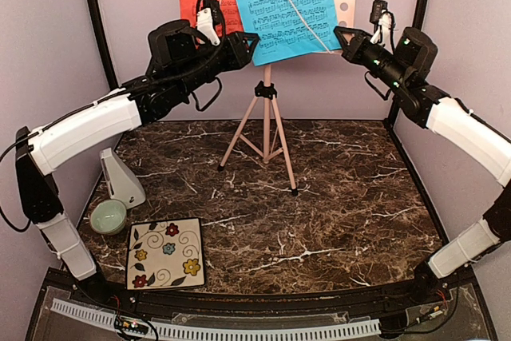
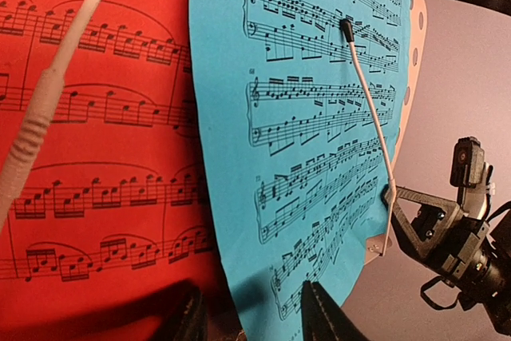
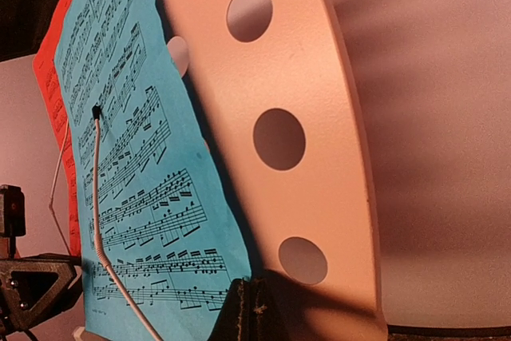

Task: Set up the instrument practice props

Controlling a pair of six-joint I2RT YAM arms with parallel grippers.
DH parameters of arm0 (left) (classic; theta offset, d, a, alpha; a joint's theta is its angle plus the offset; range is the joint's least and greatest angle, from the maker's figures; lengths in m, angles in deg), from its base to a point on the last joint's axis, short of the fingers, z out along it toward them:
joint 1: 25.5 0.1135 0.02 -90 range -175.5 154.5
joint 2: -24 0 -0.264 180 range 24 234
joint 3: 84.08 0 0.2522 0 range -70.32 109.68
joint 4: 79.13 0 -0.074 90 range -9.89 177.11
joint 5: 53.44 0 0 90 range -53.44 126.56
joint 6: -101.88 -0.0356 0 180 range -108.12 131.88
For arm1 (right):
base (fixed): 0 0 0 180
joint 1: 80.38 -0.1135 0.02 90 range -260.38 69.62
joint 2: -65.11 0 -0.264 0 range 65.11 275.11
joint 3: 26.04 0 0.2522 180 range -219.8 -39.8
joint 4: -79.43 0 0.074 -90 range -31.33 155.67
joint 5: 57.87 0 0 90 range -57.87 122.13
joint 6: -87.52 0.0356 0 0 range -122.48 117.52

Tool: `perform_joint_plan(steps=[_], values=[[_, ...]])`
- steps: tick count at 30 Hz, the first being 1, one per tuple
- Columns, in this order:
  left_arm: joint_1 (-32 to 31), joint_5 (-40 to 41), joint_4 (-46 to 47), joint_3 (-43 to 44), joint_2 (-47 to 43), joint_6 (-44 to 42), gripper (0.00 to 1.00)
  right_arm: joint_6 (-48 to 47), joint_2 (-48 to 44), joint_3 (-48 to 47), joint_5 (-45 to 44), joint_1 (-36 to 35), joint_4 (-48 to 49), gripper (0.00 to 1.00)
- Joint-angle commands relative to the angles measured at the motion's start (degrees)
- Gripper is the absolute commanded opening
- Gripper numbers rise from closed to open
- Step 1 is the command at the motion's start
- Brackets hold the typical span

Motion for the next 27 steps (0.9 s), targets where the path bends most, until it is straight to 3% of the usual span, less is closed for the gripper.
perform_joint_plan(steps=[1, 10, 27], values=[[-0.2, -0.2, -0.8, 3.1, 1.0, 0.3, 0.40, 0.2, -1.3, 0.8, 0.2, 0.3, 3.2, 0.00], [-0.7, -3.1, 0.4, 6.6, 3.4, -3.2, 0.01, -0.5, -2.5, 2.3, -0.4, 0.3, 4.1, 0.00], [-0.9, -2.1, -5.1, 18.6, 9.5, -10.9, 0.00, -4.4, -6.2, 6.9, -7.5, 0.7, 7.1, 0.00]])
